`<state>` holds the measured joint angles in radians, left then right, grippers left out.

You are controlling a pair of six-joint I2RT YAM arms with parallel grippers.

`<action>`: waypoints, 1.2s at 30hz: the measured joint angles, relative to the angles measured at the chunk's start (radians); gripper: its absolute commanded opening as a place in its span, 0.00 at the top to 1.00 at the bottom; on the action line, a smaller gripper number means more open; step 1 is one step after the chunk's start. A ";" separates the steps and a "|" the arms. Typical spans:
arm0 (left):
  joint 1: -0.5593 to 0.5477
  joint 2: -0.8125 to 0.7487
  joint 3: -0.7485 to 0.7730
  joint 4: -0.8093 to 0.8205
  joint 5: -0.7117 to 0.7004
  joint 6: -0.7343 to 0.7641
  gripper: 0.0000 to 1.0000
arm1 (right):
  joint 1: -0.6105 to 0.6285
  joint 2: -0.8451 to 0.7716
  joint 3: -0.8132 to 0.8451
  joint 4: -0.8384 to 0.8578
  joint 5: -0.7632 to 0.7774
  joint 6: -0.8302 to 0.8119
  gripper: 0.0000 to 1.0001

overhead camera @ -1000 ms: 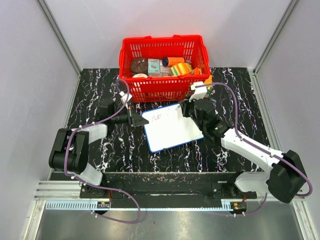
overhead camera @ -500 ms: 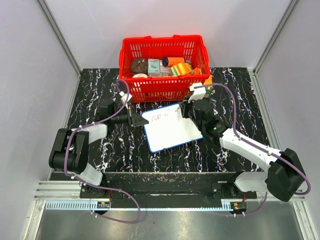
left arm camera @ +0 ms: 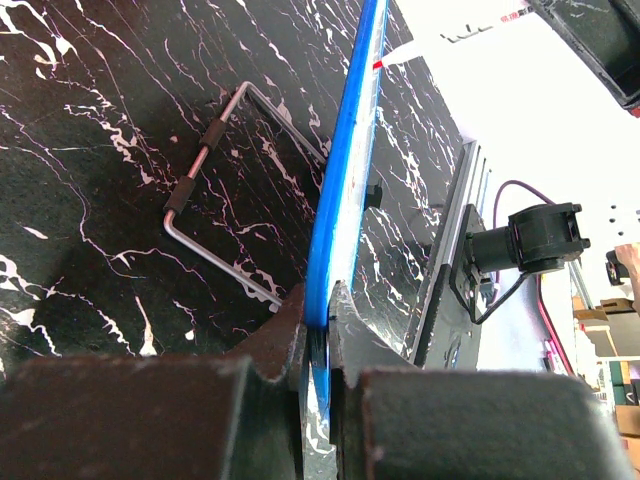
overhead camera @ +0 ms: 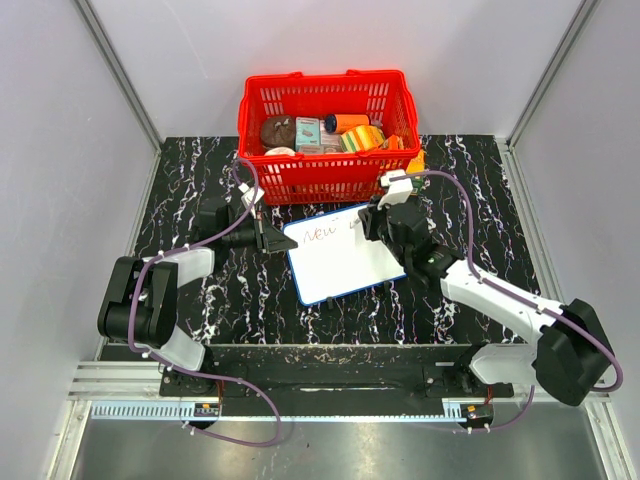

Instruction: Write a sentence on the whiteboard

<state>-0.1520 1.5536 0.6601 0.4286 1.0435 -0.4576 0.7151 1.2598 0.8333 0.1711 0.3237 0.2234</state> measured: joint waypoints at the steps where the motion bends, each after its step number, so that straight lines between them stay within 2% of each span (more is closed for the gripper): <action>1: 0.000 0.000 0.000 -0.001 0.000 0.000 1.00 | 0.000 -0.002 -0.002 0.000 -0.001 0.002 1.00; 28: 0.000 0.000 0.000 -0.001 0.000 0.002 1.00 | 0.000 -0.025 -0.034 -0.009 -0.068 0.039 1.00; 36: 0.000 0.000 0.000 0.000 0.003 0.006 1.00 | 0.000 -0.120 -0.081 0.031 -0.101 0.035 1.00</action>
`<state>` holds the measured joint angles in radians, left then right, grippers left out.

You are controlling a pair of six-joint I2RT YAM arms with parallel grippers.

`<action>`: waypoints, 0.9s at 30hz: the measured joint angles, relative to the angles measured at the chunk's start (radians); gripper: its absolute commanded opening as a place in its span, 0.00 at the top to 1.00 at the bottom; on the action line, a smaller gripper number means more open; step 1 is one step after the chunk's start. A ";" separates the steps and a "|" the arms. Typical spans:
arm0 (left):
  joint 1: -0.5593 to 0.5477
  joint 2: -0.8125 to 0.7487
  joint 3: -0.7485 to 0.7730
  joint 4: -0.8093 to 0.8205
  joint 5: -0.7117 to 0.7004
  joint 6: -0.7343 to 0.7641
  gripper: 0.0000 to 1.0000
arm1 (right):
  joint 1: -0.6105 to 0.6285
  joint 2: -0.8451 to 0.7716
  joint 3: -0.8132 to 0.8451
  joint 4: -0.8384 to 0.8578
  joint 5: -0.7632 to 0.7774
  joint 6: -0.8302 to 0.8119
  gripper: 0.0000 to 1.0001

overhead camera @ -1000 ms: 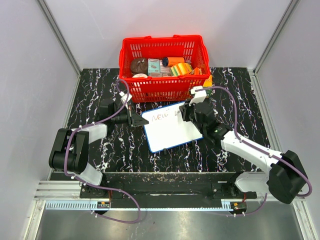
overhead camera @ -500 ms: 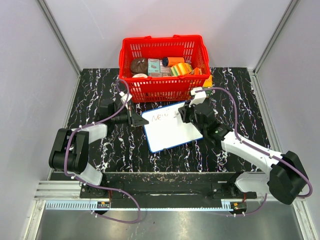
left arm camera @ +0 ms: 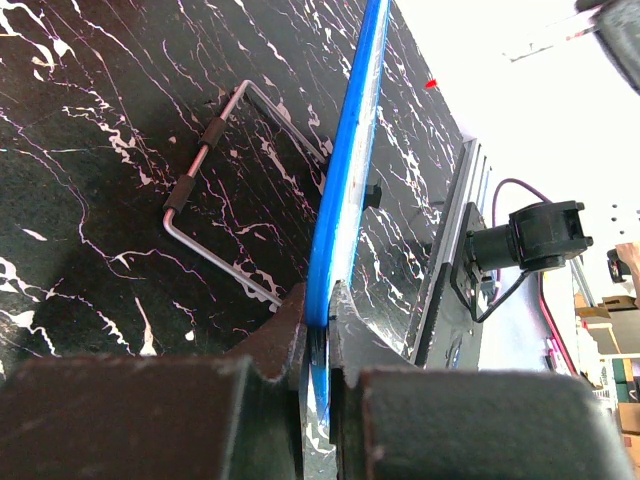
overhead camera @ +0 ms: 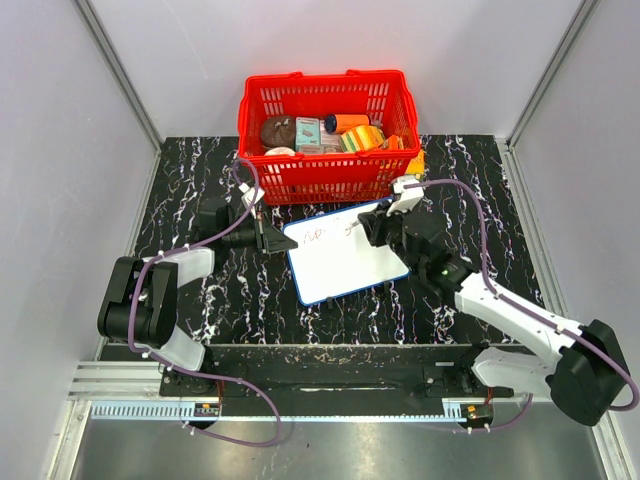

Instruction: Write a sentence on the whiteboard

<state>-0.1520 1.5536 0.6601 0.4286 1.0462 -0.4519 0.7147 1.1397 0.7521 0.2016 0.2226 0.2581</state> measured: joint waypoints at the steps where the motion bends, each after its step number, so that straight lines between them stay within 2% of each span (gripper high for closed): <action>1: 0.000 0.000 0.000 0.000 0.000 0.000 1.00 | 0.000 -0.008 0.000 0.009 0.002 -0.001 1.00; 12: 0.000 0.000 0.000 0.000 0.000 0.000 1.00 | -0.002 0.045 0.053 0.025 0.101 -0.033 1.00; 27: 0.000 0.000 0.000 -0.002 0.000 0.001 1.00 | -0.004 0.112 0.060 0.043 0.134 -0.037 1.00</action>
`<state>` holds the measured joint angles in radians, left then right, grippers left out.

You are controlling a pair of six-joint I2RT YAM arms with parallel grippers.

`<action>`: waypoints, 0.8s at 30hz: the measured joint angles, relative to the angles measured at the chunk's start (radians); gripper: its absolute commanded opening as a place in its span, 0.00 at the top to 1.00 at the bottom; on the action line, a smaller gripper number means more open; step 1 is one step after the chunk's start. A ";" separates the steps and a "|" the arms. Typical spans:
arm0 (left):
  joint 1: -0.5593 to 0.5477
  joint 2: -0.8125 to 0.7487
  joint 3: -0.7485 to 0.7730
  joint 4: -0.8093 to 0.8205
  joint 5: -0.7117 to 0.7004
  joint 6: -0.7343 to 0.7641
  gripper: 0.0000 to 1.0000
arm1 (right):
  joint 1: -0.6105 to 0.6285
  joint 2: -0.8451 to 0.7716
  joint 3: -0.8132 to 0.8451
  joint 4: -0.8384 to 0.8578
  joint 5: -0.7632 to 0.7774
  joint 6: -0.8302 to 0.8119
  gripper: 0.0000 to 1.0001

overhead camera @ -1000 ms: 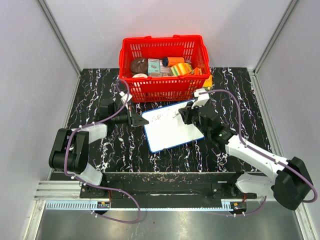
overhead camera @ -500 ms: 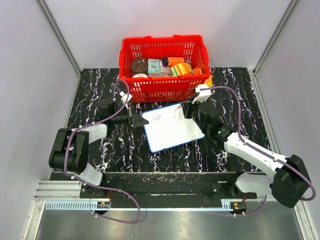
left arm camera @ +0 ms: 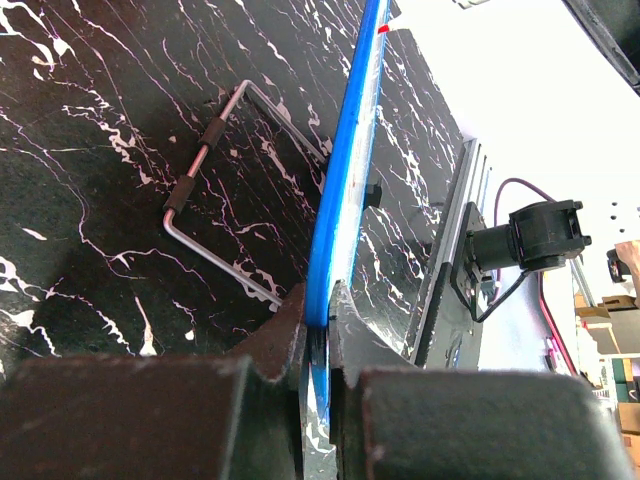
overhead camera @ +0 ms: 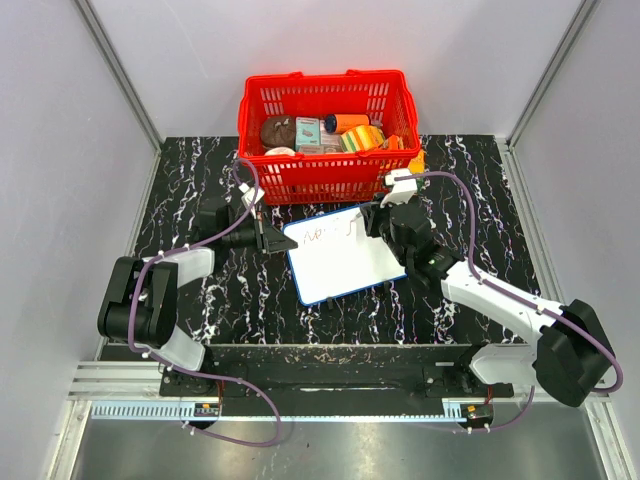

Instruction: Write a sentence on the whiteboard

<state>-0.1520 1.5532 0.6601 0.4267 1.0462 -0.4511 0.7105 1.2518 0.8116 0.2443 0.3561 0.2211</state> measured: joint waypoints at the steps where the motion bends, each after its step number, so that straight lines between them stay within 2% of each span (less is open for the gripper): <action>1: 0.000 0.000 0.000 0.000 0.000 0.000 1.00 | 0.000 0.000 0.000 0.001 0.000 0.000 1.00; 13: 0.000 0.000 0.000 0.001 0.001 0.002 1.00 | -0.001 -0.080 -0.010 0.006 0.021 0.000 1.00; 24: -0.001 0.000 0.000 0.001 0.001 0.002 1.00 | -0.003 -0.048 -0.010 0.018 0.025 0.000 1.00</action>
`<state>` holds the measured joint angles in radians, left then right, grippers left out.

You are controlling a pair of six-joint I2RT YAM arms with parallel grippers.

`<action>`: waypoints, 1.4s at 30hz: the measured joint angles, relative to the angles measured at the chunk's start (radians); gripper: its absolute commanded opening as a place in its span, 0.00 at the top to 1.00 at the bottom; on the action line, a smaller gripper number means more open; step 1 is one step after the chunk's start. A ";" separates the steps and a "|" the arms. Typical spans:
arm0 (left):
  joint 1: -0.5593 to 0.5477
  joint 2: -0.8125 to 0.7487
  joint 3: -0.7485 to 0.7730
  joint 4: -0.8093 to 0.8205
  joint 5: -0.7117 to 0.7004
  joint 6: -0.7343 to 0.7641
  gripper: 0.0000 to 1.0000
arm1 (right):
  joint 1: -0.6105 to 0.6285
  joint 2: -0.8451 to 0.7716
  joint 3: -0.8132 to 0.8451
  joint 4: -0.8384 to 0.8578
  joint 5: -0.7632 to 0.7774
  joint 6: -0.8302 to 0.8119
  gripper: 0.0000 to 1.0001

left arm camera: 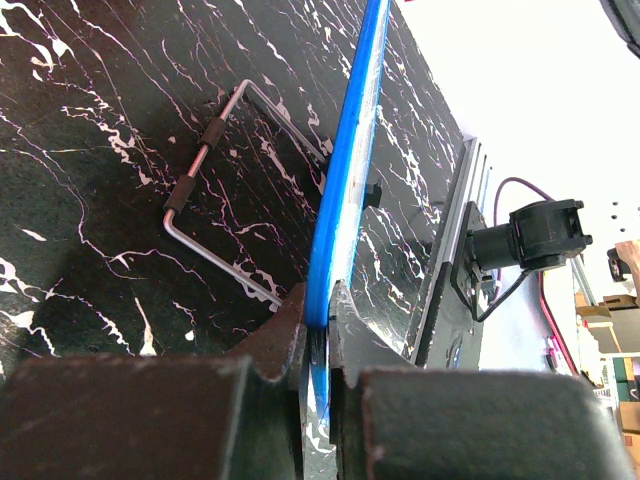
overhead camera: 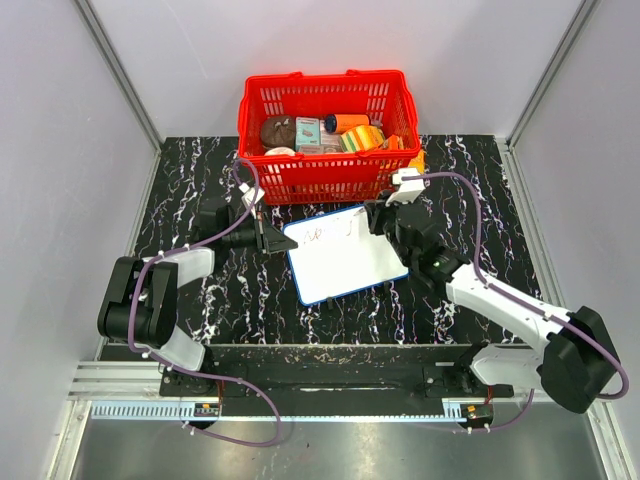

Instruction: Write a sentence on the whiteboard

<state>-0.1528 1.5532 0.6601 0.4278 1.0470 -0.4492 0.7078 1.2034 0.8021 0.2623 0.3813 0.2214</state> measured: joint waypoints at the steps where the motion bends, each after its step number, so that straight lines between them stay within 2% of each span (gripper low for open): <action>1: 0.000 0.000 0.000 0.000 0.000 0.000 1.00 | 0.000 0.006 0.000 0.002 0.000 0.000 1.00; 16: 0.000 0.000 0.000 0.000 0.000 0.000 1.00 | -0.001 0.041 0.000 0.010 -0.001 0.013 1.00; 30: 0.000 0.000 0.000 0.000 0.000 0.000 1.00 | -0.002 -0.032 -0.038 0.009 0.001 0.016 1.00; 42: 0.000 0.000 0.000 0.000 0.000 0.000 1.00 | -0.002 0.011 -0.026 0.010 -0.014 0.021 1.00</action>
<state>-0.1528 1.5532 0.6601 0.4278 1.0470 -0.4488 0.7059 1.2144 0.7757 0.2726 0.3676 0.2428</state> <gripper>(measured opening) 0.080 0.154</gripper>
